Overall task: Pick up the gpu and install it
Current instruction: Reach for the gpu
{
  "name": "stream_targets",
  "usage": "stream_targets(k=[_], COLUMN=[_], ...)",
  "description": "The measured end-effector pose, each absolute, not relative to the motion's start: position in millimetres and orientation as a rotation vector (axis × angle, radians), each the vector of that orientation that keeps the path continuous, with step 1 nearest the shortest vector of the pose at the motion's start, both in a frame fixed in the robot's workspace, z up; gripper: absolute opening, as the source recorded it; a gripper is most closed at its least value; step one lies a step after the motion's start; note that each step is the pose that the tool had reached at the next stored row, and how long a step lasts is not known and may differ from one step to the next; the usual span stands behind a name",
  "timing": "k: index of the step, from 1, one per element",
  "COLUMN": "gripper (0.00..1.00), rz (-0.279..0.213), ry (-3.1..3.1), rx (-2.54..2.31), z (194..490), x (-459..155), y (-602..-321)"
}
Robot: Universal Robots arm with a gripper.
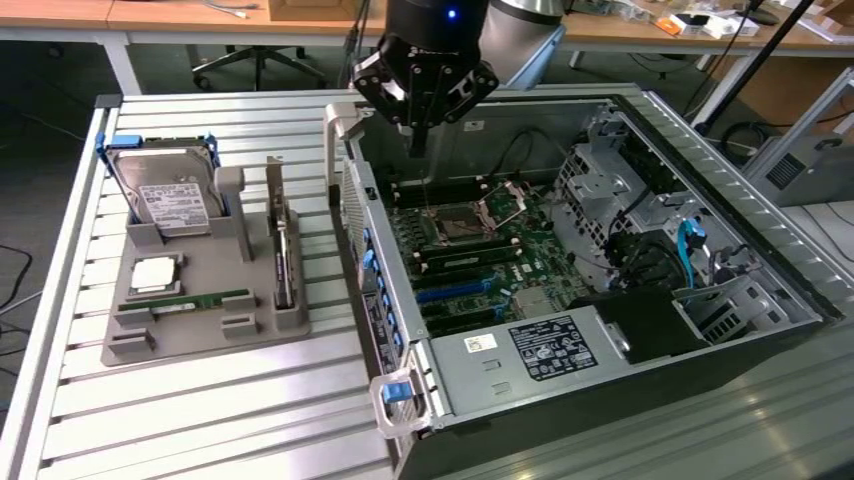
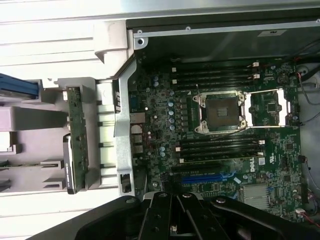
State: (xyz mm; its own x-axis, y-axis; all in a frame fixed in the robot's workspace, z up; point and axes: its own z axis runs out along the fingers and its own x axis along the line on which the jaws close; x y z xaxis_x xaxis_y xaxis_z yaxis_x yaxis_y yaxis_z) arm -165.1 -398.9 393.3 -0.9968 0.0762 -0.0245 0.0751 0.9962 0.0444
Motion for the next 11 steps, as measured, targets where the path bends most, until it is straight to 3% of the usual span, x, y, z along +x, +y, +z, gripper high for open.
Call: stream_targets(k=[11], gripper=[0.11], rz=[0.068], ry=[3.112], rx=[0.118], z=[393.3], x=[-170.7], y=[-398.9])
